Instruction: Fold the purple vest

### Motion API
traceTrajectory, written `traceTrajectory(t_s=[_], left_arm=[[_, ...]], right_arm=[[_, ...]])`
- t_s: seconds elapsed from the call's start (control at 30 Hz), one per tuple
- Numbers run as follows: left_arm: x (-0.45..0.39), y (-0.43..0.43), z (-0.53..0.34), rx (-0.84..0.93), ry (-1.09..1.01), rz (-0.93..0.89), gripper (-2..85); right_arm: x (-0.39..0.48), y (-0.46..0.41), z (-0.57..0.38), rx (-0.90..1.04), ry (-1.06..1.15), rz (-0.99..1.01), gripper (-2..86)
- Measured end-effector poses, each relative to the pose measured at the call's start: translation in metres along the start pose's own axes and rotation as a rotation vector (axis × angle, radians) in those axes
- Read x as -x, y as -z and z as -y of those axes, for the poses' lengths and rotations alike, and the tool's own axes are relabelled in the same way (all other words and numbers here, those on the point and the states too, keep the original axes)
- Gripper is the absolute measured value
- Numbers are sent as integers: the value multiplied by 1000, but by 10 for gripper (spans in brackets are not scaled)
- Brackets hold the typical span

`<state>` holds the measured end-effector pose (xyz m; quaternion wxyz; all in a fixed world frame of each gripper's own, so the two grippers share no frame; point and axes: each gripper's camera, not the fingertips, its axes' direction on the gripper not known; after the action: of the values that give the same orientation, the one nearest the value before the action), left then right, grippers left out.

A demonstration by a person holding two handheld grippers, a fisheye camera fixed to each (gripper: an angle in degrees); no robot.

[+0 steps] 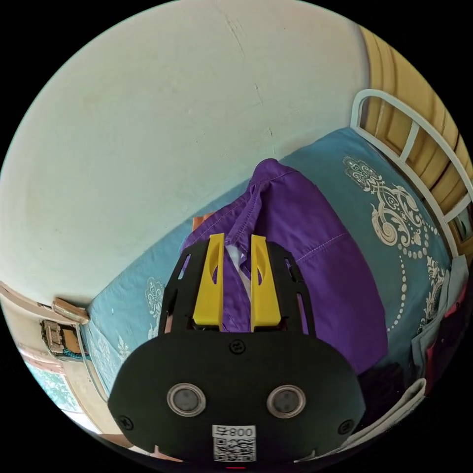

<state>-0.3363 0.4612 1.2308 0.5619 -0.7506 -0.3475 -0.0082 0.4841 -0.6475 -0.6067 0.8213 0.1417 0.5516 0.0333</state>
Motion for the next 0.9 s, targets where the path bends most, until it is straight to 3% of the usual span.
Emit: traceTrajectory(t_s=[0.27,0.43,0.57,0.73,0.83,0.9], left_arm=[[11,7,-21,12,26,-18,2],[16,12,-41,10,16,-2,2],[24,16,-67,-11,51,-18,2],[36,19,-99,-21,66,-51,1],[55,21,-121,-2,140,-159,1],[77,32,-142,-32,225,-355,1]], right_arm=[[-26,-38,38,118,-111,-34,86],[-43,-24,45,114,-105,-48,29],[-60,23,39,52,-75,106,15],[-38,110,26,22,114,215,9],[-5,171,8,35,279,296,8],[22,219,-14,69,394,344,8]])
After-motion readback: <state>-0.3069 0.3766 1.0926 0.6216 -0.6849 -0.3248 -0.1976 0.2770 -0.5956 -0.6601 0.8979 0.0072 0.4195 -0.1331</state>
